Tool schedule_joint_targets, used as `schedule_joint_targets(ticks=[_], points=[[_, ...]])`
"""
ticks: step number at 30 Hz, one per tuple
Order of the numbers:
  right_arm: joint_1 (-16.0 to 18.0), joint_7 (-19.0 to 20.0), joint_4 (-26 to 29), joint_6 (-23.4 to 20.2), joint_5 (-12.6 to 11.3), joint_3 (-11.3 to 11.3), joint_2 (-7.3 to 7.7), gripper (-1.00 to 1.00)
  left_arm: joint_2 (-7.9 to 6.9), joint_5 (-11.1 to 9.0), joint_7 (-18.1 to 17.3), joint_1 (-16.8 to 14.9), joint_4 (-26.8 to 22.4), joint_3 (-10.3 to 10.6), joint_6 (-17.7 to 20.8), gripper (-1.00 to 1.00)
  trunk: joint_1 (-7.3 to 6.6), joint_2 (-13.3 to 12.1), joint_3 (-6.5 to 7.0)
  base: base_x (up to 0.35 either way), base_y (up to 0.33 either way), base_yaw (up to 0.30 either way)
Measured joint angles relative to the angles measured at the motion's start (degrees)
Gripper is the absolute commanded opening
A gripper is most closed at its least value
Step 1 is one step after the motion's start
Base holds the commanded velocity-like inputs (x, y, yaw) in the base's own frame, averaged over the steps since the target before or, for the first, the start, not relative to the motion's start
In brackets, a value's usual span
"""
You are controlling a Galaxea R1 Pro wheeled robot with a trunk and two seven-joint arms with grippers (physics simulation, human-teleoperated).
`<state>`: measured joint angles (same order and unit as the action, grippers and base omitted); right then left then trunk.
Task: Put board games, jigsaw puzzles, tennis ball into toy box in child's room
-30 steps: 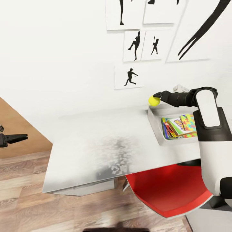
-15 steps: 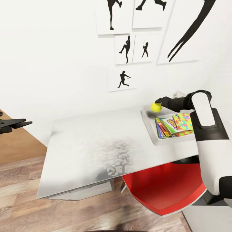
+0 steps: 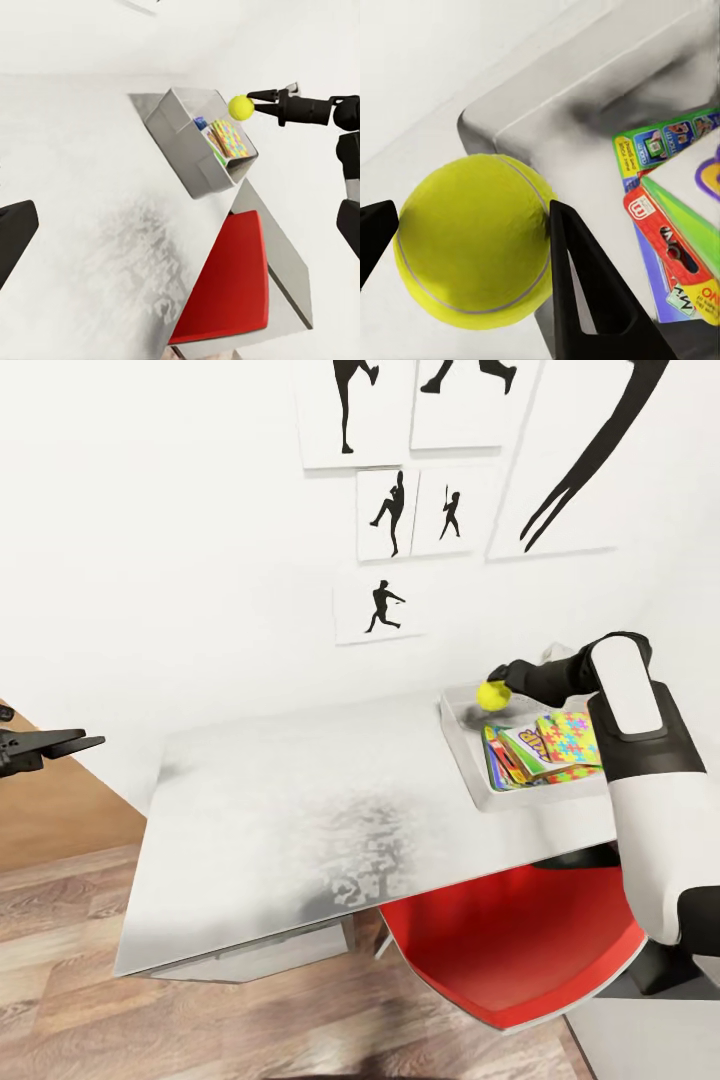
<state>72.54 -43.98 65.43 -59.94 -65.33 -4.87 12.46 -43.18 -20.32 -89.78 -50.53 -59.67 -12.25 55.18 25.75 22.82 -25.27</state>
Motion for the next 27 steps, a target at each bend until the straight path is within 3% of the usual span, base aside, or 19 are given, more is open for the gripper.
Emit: schedule_joint_targets(ticks=[10,15,22,27], points=[[5.3,-6.34,-2.79,0.04,0.24,-0.02,-2.19,-1.0,-0.03,0.0,0.0,0.04,-0.28,-0.08,0.01,1.0,0.0,0.0,0.0,0.0,0.0,0.0],[8.18,-7.43,-8.67,0.33,0.74,0.01,-2.56,-1.0,-0.03,0.0,0.0,0.04,-0.45,-0.09,0.02,1.0,0.0,0.0,0.0,0.0,0.0,0.0],[9.34,-6.87,-13.96,0.05,5.38,-1.48,-2.86,-1.0,-0.03,0.0,0.0,0.04,-0.68,-0.03,0.01,1.0,0.0,0.0,0.0,0.0,0.0,0.0],[9.38,-6.48,-14.74,0.05,6.23,-8.94,-2.92,-1.0,-0.03,0.0,0.0,0.03,-0.7,-0.07,-0.06,1.0,0.0,0.0,0.0,0.0,0.0,0.0]])
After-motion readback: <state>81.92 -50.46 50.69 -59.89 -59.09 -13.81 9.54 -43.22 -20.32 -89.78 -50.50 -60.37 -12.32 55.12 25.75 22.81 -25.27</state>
